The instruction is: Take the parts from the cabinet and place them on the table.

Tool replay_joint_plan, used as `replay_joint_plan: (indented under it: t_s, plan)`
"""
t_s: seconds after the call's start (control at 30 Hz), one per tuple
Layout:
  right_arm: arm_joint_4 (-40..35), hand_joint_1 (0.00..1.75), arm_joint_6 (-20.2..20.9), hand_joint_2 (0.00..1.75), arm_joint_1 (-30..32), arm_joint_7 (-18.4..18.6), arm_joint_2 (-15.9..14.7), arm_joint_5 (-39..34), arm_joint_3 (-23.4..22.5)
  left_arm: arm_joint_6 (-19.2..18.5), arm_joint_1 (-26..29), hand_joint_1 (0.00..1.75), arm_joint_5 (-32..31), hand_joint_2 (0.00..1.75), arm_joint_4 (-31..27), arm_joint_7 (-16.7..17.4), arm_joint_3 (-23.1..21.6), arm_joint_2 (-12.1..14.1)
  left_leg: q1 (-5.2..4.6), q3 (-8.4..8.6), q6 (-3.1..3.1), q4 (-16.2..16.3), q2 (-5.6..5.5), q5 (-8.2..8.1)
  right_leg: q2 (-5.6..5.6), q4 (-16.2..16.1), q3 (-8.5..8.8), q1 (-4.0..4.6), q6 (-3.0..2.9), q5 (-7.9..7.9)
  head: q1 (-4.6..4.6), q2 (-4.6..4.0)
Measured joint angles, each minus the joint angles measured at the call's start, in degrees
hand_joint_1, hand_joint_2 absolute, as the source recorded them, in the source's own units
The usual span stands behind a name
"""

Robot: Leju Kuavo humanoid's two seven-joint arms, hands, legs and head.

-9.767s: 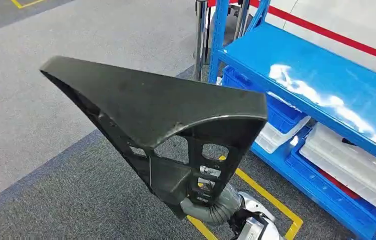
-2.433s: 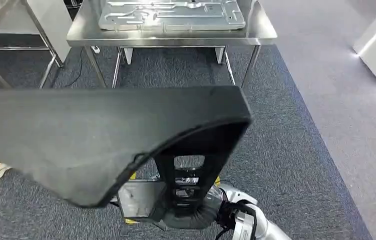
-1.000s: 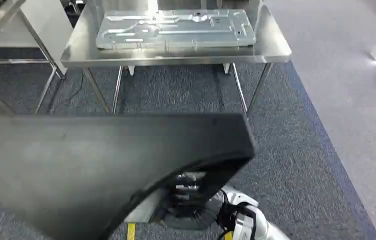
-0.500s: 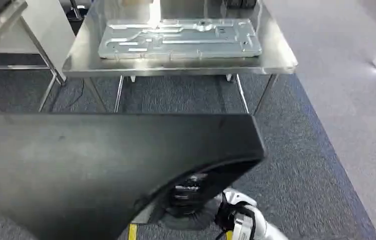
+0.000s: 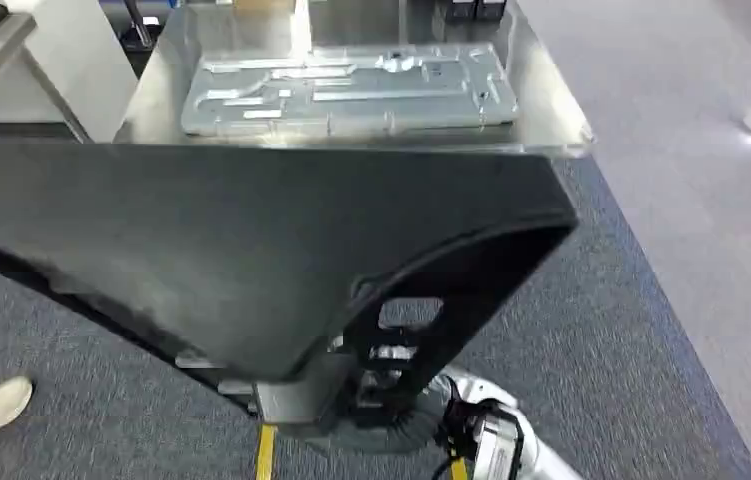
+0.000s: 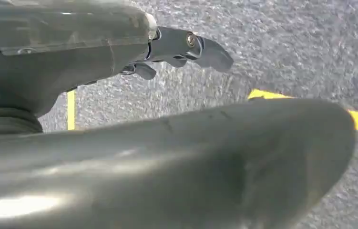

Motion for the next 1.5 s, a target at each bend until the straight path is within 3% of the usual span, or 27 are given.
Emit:
replay_joint_plan:
  t_s: [0.07, 0.13, 0.17, 0.2, 0.23, 0.3, 0.33, 0.37, 0.4, 0.43, 0.53, 0.57, 0.67, 0.7, 0.73, 0.83, 0.9, 0.93, 1.03, 1.07, 1.17, 1.2, 1.23, 1.27, 1.37, 1.4, 1.5]
  plan:
    - [0.0, 1.68, -0.33, 1.75, -0.13, -0.04, 0.11, 0.37, -0.09, -0.2, -0.14, 0.0, -0.22, 0.0, 0.0, -0.04, 0.0, -0.02, 0.24, -2.35, -0.38, 5.21, -0.48, -2.24, -0.08, -0.14, 0.88, 0.02, -0.53, -0.44, -0.2, 0.0]
    - [0.02, 1.68, -0.46, 1.75, 0.09, -0.06, 0.16, 0.48, -0.09, -0.2, 0.02, 0.0, -0.22, 0.0, 0.0, -0.07, 0.0, 0.04, 0.41, -7.53, -0.75, 13.01, -0.49, -5.93, 0.03, -0.12, 1.13, 0.12, -0.55, -0.96, -0.2, 0.0]
    - [0.02, 1.68, -0.46, 1.75, 0.25, -0.06, 0.16, 0.52, -0.09, -0.2, 0.14, 0.0, -0.22, 0.0, 0.0, -0.07, 0.0, 0.02, 0.46, -9.58, -0.94, 15.46, -0.48, -6.9, 0.2, -0.1, 1.33, 0.12, -0.54, -1.22, -0.13, -0.02]
    - [0.02, 1.68, -0.48, 1.75, 0.41, -0.06, 0.16, 0.55, -0.09, -0.2, 0.28, 0.0, -0.22, 0.0, 0.0, -0.07, 0.0, 0.02, 0.54, -10.58, -1.03, 15.5, -0.48, -6.26, 0.42, -0.1, 1.68, 0.12, -0.46, -1.54, -0.15, -0.02]
    - [0.02, 1.68, -0.57, 1.75, 0.47, -0.06, 0.16, 0.68, -0.09, -0.2, 0.34, 0.0, -0.24, 0.0, 0.0, -0.07, 0.0, 0.02, 0.6, -10.29, -0.99, 12.79, -0.48, -3.92, 0.59, -0.09, 2.24, 0.11, -0.33, -1.96, -0.17, -0.02]
    - [0.04, 1.68, -0.92, 1.75, 0.49, -0.06, 0.33, 1.35, -0.09, -0.2, 0.34, 0.0, -0.24, 0.0, 0.0, -0.07, 0.0, 0.04, 0.61, -7.44, -0.76, 3.31, -0.46, 3.25, 0.58, -0.09, 3.52, 0.12, -0.08, -2.84, -0.17, -0.02]
    - [0.17, 1.68, -1.09, 1.75, 0.49, -0.08, 0.48, 1.46, -0.09, -0.18, 0.38, 0.0, -0.22, 0.0, 0.0, -0.09, 0.0, 0.13, 0.52, -6.69, -0.3, -0.35, -0.41, 5.73, 0.57, -0.09, 3.68, 0.08, 0.11, -3.23, -0.09, -0.02]
    - [0.31, 1.68, -1.18, 1.75, 0.58, -0.06, 0.64, 1.49, -0.07, -0.15, 0.31, 0.0, -0.24, 0.0, 0.02, -0.09, 0.0, 0.13, 0.05, -6.97, -0.28, -0.36, -0.37, 3.16, 0.73, 0.04, 3.82, 0.25, 0.42, -3.41, -0.13, -0.02]
    - [0.35, 1.68, -1.36, 1.75, 0.57, -0.09, 0.72, 1.4, -0.04, -0.15, 0.26, 0.0, -0.22, 0.0, 0.0, -0.11, 0.0, 0.18, -0.06, -6.81, 0.28, -0.21, -0.39, 2.76, 0.77, -0.08, 3.66, 0.21, 0.89, -3.68, -0.11, -0.02]
    - [0.37, 1.68, -1.4, 1.75, 0.6, -0.09, 0.77, 1.4, -0.04, -0.15, 0.46, 0.0, -0.22, 0.0, 0.0, -0.17, 0.0, 0.22, -0.1, -6.62, 0.73, -0.76, -0.43, 4.07, 0.76, 0.16, 4.15, 0.22, 1.23, -3.68, -0.13, -0.02]
    - [0.37, 1.68, -1.57, 1.75, 0.63, -0.13, 0.75, 1.18, -0.04, -0.26, 0.53, 0.0, -0.24, 0.0, 0.0, -0.53, 0.0, 0.22, 0.49, -4.62, 1.73, -1.5, -0.64, 4.24, 0.67, 2.36, 4.23, 0.14, 2.25, -4.16, -0.02, -0.02]
    - [0.33, 1.68, -1.62, 1.75, 0.45, -0.15, 0.75, 0.94, -0.04, -0.37, 0.44, 0.0, -0.26, 0.0, 0.0, -0.63, 0.0, 0.22, 0.56, -4.23, 2.0, -1.68, -0.65, 4.06, 0.66, 5.05, 2.7, 0.15, 2.39, -5.22, 0.04, -0.02]
    - [0.35, 1.68, -1.82, 1.75, 0.65, -0.13, 0.64, 0.39, -0.04, -0.55, 0.38, 0.0, -0.37, 0.0, 0.0, -0.92, 0.0, 0.22, 0.59, -3.74, 2.09, -1.66, -0.71, 3.21, 0.65, 16.35, -5.39, -0.49, 3.4, -10.17, 0.09, -0.02]
    - [0.35, 1.68, -1.82, 1.75, 0.73, -0.15, 0.59, 0.35, -0.04, -0.57, 0.45, 0.0, -0.44, 0.0, 0.0, -0.92, 0.0, 0.22, 0.62, -3.36, 1.96, -1.65, -0.74, 2.87, 0.64, 17.36, -6.94, -0.66, 3.47, -9.9, 0.07, -0.02]
    - [0.35, 1.68, -1.84, 1.75, 0.73, -0.13, 0.55, 0.33, -0.04, -0.57, 0.47, 0.0, -0.46, 0.0, 0.0, -0.92, 0.0, 0.22, 0.67, -2.85, 1.82, -1.65, -0.8, 2.43, 0.63, 15.93, -7.14, -0.83, 3.52, -8.26, 0.09, -0.02]
    - [0.35, 1.68, -1.84, 1.75, 0.71, -0.13, 0.48, 0.31, -0.04, -0.59, 0.44, 0.0, -0.46, 0.0, 0.0, -0.94, 0.0, 0.2, 0.89, -1.01, 1.02, -1.78, -0.92, 0.79, 0.51, 2.6, -2.86, -1.0, 3.3, 1.72, 0.11, -0.02]
    - [0.46, 1.68, -1.9, 1.75, 0.68, -0.13, 0.37, 0.17, -0.02, -0.68, 0.15, 0.0, -0.52, 0.0, 0.0, -0.98, -0.02, 0.22, 0.79, -0.55, 0.28, -1.82, -0.99, 0.24, 0.33, 1.42, -3.15, -0.4, 2.53, -0.15, 0.07, -0.02]
    - [0.39, 1.68, -2.01, 1.75, 0.67, -0.13, 0.35, -0.11, -0.02, -0.72, 0.16, 0.0, -0.81, 0.0, 0.0, -1.01, -0.02, 0.26, 0.78, -0.61, -0.17, -2.25, -0.92, -0.04, 0.38, 1.33, -3.02, -0.32, 2.12, 0.9, 0.07, -0.02]
    - [0.28, 1.68, -2.12, 1.75, -0.06, -0.15, 0.15, -1.42, -0.02, -0.74, -0.05, 0.0, -1.2, 0.0, 0.0, -1.01, -0.11, 0.3, 0.99, 0.39, -1.26, -0.83, -0.94, -0.32, 0.58, 0.58, -1.16, -0.64, 0.85, 0.27, 0.02, -0.02]
    - [0.31, 1.68, -2.12, 1.75, -0.48, -0.15, 0.07, -1.86, -0.02, -0.74, -0.29, 0.0, -1.42, 0.0, 0.02, -0.98, -0.15, 0.31, 1.01, -0.78, -1.32, 1.83, -0.93, -0.5, 0.57, 0.52, -0.65, -0.58, 0.43, -0.08, -0.02, -0.02]
    - [0.31, 1.68, -1.62, 1.75, -0.92, -0.15, 0.07, -2.56, -0.02, -0.85, -0.38, 0.0, -1.84, 0.0, 0.0, -0.83, -0.26, 0.42, 1.06, -8.87, -1.79, 14.11, -0.94, -5.3, 0.67, 0.52, 0.52, -0.2, -0.24, -1.32, -0.02, -0.02]
    - [0.31, 1.68, -1.51, 1.75, -0.89, -0.15, 0.02, -2.67, -0.02, -0.98, -0.23, 0.0, -2.03, 0.0, 0.02, -0.81, -0.33, 0.48, 1.06, -10.7, -1.67, 15.72, -0.94, -6.11, 0.81, 0.52, 1.1, -0.04, -0.3, -1.81, -0.02, -0.02]
    - [0.31, 1.68, -1.47, 1.75, -0.9, -0.15, 0.0, -2.75, -0.02, -1.12, -0.16, 0.0, -2.05, 0.0, 0.02, -0.76, -0.42, 0.5, 1.05, -11.34, -1.45, 14.94, -0.94, -5.66, 0.97, 0.52, 1.79, 0.11, -0.33, -2.32, -0.04, -0.02]
    - [0.31, 1.68, -1.4, 1.75, -0.9, -0.15, -0.06, -2.88, -0.02, -1.18, -0.17, 0.0, -2.1, 0.0, 0.02, -0.72, -0.48, 0.52, 1.01, -11.08, -1.11, 12.29, -0.94, -3.78, 1.01, 0.52, 2.61, 0.29, -0.32, -2.9, -0.02, -0.02]
    - [0.2, 1.68, -1.29, 1.75, -0.93, -0.15, -0.44, -3.19, -0.02, -1.27, -0.02, 0.0, -2.14, 0.0, 0.0, -0.79, -0.55, 0.96, 0.09, -8.87, 0.77, 0.68, -0.95, 7.34, 0.94, 0.47, 4.68, 0.42, -0.14, -4.75, 0.11, -0.02]
    - [0.17, 1.68, -1.31, 1.75, -0.8, -0.13, -0.52, -3.26, -0.02, -1.31, -0.06, 0.0, -2.3, 0.0, 0.04, -0.83, -0.57, 0.92, -0.18, -9.18, 0.59, 0.26, -0.85, 5.41, 1.25, 0.42, 4.72, 0.49, 0.17, -4.92, 0.24, -0.02]
    - [-0.24, 1.68, -1.86, 1.75, -0.79, -0.17, -0.91, -3.35, -0.04, -1.38, 0.13, 0.0, -2.54, 0.0, 0.07, -1.05, -0.87, 1.29, -0.35, -8.03, 1.31, -0.68, -0.99, 5.9, 1.17, 0.6, 5.51, 0.29, 1.12, -4.89, 0.31, -0.02]
